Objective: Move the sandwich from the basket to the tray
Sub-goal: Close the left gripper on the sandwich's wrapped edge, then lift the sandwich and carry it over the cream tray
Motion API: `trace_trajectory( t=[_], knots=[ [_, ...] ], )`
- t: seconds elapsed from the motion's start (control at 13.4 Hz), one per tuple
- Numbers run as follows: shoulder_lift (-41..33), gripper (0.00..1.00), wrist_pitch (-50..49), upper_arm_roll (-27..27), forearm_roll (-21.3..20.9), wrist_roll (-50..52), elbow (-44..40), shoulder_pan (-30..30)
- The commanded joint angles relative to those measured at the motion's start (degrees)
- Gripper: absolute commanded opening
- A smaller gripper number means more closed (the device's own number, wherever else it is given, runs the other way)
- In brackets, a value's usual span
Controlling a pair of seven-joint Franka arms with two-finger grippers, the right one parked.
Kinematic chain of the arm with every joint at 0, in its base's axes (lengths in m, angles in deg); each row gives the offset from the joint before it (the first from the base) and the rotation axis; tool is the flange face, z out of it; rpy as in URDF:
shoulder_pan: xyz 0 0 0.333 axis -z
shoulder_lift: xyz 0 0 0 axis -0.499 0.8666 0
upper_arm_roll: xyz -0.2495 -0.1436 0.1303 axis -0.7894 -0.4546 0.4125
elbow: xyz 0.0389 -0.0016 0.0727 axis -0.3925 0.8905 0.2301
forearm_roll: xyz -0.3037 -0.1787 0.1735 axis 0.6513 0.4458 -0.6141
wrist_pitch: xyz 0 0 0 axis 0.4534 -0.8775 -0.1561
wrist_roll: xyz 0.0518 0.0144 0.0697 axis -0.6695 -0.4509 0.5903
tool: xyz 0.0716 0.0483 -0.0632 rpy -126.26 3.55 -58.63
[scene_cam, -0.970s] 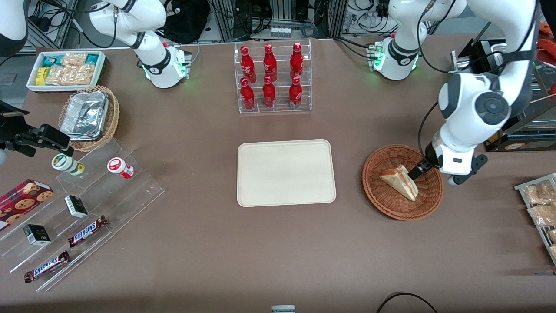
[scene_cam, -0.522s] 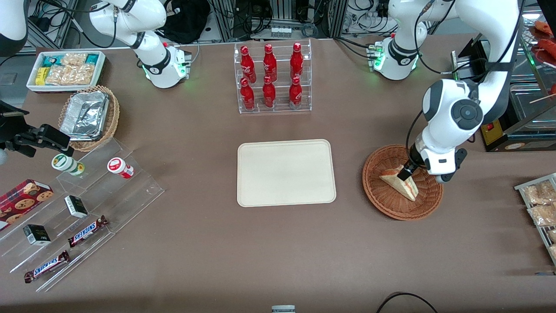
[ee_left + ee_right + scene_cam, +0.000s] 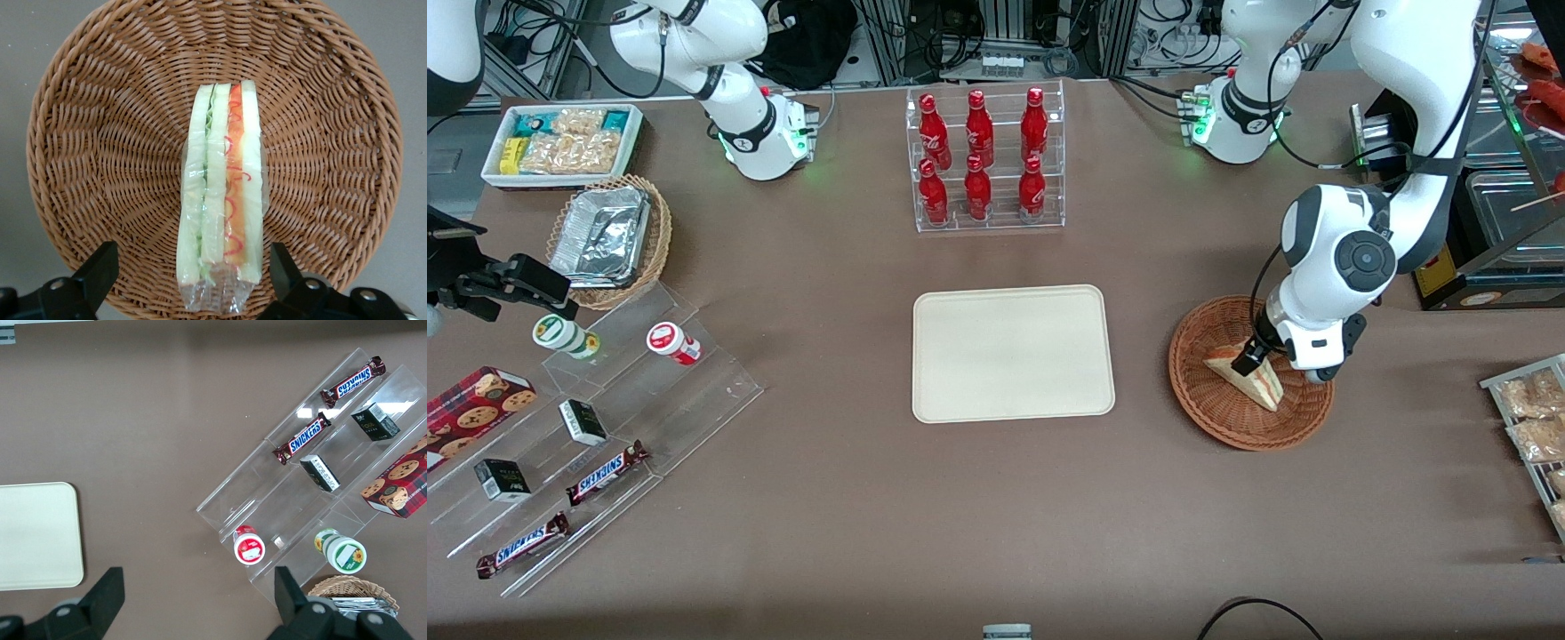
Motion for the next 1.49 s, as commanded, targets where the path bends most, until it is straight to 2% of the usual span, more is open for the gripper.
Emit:
trace_trajectory(
  t=[0.0,0.07,0.15,0.3,0.37,0.52,0.9,1.19,1.42],
  knots=[
    [3.26,1.0,3.48,0.02,0.37,1.14,-1.15,0.13],
    [3.88,0.92,3.76,0.02,0.37,1.14,-1.23,0.13],
    [4.23,0.73,4.02,0.02,0.37,1.14,-1.76,0.13],
    [5.29,0.25,4.02,0.11,0.37,0.79,-2.81,0.13],
    [5.11,0.12,3.85,0.11,0.37,0.26,-3.08,0.04],
    [4.24,0.08,1.58,0.28,0.19,0.26,-5.18,-0.05],
    [0.46,0.1,-19.93,-0.33,-0.6,-3.24,-17.38,1.0],
    [0.54,0.1,-32.96,-0.51,-0.6,-5.63,-29.07,9.6],
    [1.77,0.1,-33.33,-0.59,-0.51,-5.98,-30.5,17.77]
  ],
)
